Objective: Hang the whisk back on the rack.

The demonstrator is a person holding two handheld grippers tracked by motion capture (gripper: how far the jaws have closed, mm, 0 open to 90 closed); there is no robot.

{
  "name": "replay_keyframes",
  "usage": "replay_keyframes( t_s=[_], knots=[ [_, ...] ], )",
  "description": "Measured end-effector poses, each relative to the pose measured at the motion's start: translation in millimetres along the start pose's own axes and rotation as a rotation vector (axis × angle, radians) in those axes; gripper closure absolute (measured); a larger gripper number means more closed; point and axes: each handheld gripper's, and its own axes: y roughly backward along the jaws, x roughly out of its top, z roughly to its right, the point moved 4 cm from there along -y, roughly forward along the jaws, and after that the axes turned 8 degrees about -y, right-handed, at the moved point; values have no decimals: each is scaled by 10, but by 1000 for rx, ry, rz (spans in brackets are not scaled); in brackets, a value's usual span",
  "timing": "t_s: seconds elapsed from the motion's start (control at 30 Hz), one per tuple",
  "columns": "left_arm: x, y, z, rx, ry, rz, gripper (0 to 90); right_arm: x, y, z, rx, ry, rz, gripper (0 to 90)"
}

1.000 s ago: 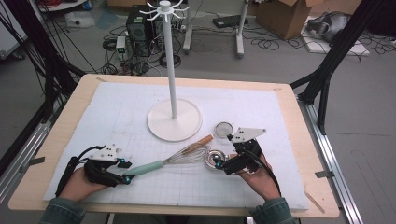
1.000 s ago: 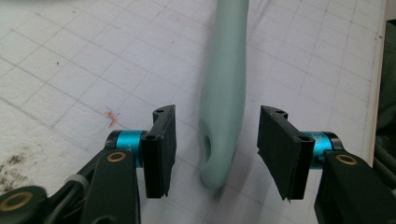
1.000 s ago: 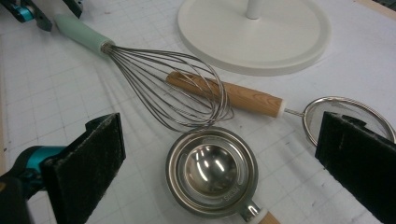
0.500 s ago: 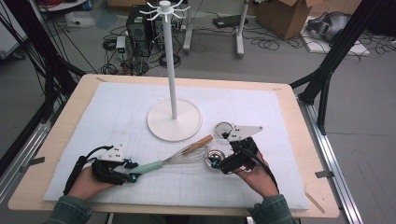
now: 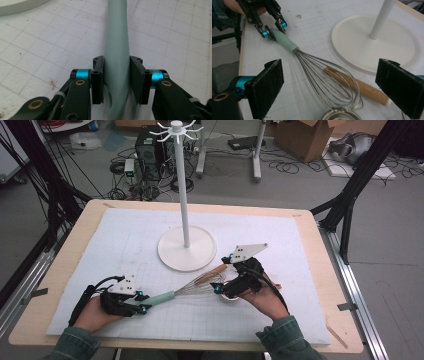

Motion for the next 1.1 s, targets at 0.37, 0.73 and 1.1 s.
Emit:
replay_keyframes(
  t_s=[0.37, 0.73, 1.1],
  knots=[
    [38, 50, 4, -9, -16, 0, 655, 195, -232, -60, 48, 57, -70, 71],
    [126, 153, 13, -2, -23, 10, 655, 352, -532, -175, 119, 105, -135, 71],
    [235, 216, 22, 11, -33, -7, 655, 416, -761, -253, 160, 118, -169, 71]
  ],
)
